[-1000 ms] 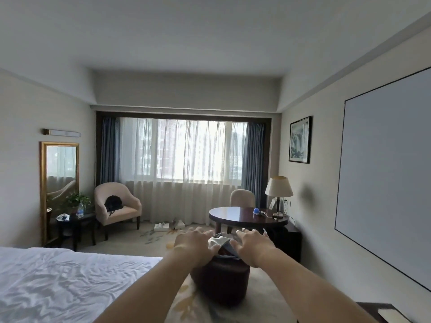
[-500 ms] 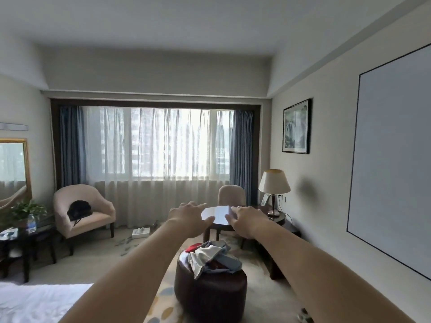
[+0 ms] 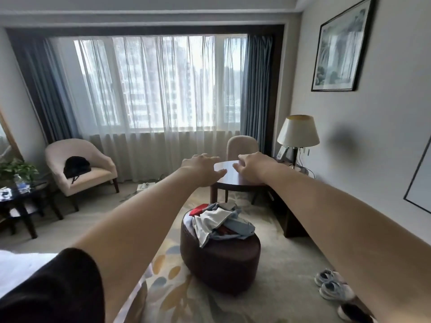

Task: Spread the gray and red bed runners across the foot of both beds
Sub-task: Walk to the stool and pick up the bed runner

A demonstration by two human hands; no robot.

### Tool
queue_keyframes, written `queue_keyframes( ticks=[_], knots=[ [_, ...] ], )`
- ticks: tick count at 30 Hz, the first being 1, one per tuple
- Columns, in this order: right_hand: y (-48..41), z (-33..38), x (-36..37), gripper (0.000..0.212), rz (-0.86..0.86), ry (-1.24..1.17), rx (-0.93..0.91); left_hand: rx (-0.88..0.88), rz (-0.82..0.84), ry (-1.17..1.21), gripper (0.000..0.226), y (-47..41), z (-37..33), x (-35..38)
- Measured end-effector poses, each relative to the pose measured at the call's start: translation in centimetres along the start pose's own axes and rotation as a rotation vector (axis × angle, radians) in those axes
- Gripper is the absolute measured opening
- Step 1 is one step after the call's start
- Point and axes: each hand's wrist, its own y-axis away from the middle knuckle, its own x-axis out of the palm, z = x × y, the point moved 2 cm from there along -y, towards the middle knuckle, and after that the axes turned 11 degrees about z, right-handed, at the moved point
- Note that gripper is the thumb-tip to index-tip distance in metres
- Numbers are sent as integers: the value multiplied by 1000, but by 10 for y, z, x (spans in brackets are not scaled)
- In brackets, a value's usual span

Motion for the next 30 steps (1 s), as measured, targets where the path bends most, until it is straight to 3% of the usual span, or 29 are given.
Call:
queue_keyframes(
  ticks=[7, 20, 30],
  knots=[
    [-202, -32, -1, 63, 15, -8, -15, -32, 34, 4, 69, -188, 30, 21],
    [-552, -52, 75, 59, 135, 41, 14, -23, 140, 67, 69, -525, 151, 123],
    [-740, -83, 167, 57, 325, 77, 32, 84, 362, 87, 65, -712, 185, 226]
  ],
)
